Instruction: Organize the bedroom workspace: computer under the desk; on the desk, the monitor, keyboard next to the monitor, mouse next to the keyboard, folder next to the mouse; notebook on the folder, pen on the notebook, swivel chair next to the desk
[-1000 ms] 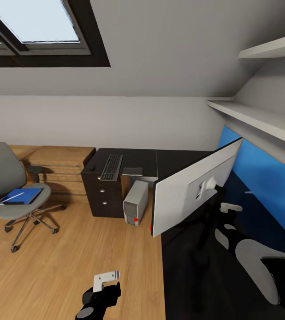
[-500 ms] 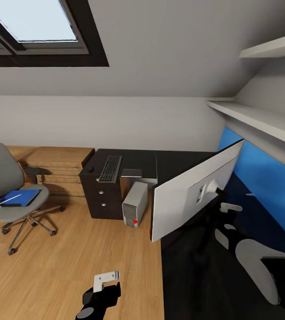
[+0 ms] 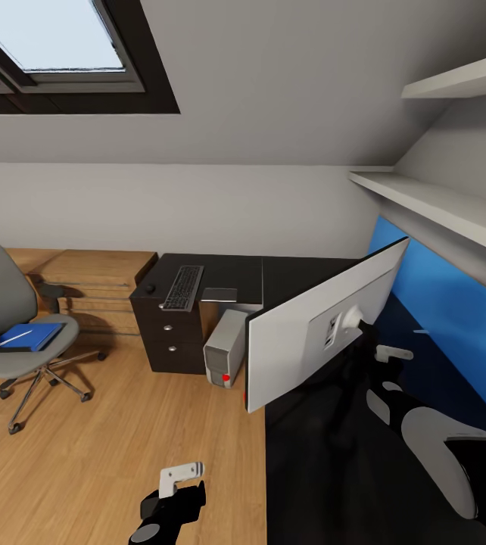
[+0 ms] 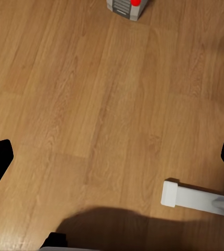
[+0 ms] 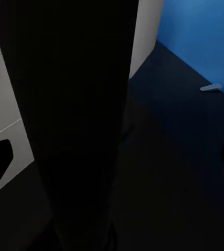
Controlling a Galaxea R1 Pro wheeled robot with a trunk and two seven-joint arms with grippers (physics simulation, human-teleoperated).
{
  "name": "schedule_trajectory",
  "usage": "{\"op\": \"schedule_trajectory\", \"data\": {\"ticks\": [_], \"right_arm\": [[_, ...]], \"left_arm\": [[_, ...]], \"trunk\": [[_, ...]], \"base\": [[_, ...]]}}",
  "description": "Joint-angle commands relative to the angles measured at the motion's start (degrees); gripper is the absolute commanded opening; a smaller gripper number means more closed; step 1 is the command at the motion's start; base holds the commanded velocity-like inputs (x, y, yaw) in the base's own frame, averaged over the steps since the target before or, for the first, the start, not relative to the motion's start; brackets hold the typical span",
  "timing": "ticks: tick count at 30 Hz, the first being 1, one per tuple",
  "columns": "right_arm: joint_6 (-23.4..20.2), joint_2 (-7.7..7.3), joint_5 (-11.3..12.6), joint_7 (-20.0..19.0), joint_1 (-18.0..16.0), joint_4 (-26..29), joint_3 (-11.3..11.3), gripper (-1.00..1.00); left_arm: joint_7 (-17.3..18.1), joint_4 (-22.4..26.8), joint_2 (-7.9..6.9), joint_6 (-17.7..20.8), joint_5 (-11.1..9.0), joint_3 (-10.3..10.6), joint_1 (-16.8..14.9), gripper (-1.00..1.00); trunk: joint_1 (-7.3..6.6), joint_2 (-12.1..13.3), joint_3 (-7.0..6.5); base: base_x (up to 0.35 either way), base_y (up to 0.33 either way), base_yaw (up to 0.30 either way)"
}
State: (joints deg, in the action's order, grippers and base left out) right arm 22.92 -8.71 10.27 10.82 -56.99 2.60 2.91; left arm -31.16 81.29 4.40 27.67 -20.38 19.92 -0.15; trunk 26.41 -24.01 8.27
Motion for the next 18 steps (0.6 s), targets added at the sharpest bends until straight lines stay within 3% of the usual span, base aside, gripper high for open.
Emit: {"op": "schedule_trajectory", "data": {"ticks": [1,8,18], "right_arm": [[0.2,0.0,0.5,0.1,-0.1,-0.1,0.3,1.0],[0.2,0.01,0.5,0.1,-0.1,-0.1,0.3,1.0],[0.3,0.0,0.5,0.1,-0.1,0.0,0.3,1.0]], "left_arm": [[-0.5,0.1,0.0,0.1,-0.5,0.0,0.0,1.0],[-0.4,0.1,-0.01,0.1,-0.5,0.0,0.0,1.0],[-0.5,0.0,-0.01,0.1,-0.5,0.0,0.0,1.0]], "trunk": [[0.04,-0.1,0.1],[0.04,-0.1,0.1],[0.04,-0.1,0.1]], "base": [[0.02,-0.004,0.0],[0.108,-0.001,0.0],[0.014,0.0,0.0]]}}
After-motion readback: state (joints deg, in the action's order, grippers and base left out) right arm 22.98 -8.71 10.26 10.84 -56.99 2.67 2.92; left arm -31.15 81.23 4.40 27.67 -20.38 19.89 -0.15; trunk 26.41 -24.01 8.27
